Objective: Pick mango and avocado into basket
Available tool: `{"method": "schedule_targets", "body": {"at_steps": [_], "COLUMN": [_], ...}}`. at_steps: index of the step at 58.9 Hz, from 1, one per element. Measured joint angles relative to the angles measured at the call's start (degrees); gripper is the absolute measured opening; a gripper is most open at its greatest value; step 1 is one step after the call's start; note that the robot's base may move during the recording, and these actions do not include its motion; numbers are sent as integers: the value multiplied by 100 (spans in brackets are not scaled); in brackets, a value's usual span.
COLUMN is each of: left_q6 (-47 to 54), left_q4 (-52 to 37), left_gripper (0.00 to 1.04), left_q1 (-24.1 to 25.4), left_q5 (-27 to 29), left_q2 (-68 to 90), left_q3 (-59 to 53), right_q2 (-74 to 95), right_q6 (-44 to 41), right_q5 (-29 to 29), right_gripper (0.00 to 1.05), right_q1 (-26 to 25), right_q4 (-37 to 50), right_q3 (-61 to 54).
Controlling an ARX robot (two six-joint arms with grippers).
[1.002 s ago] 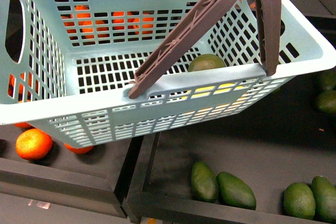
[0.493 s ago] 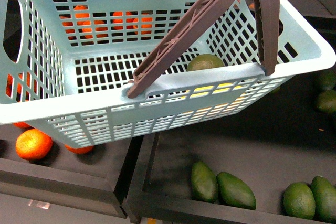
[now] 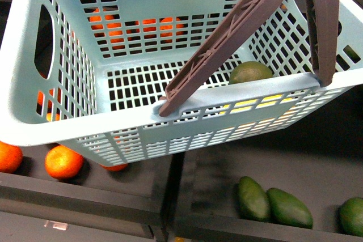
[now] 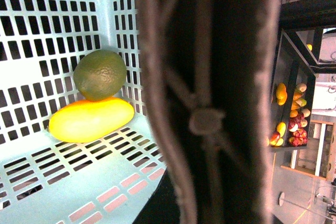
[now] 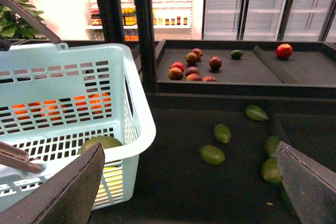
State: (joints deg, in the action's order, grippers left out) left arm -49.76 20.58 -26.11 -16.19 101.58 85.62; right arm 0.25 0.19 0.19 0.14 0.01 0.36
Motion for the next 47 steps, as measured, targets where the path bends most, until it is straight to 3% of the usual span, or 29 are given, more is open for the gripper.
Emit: {"method": "schedule_targets", "body": {"at_steps": [47], "left_q6": [15], "left_q4": [4], "left_gripper": [5], "left_q1": [74], "left_q5": [98], "left_q2": [2], "left_q3": [0], "right_q2": [0], "right_q6": [-2], "right_q5": [-9], "right_gripper": [97], "right_q1": [0], "right_q4": [-20], "right_q3": [0]}}
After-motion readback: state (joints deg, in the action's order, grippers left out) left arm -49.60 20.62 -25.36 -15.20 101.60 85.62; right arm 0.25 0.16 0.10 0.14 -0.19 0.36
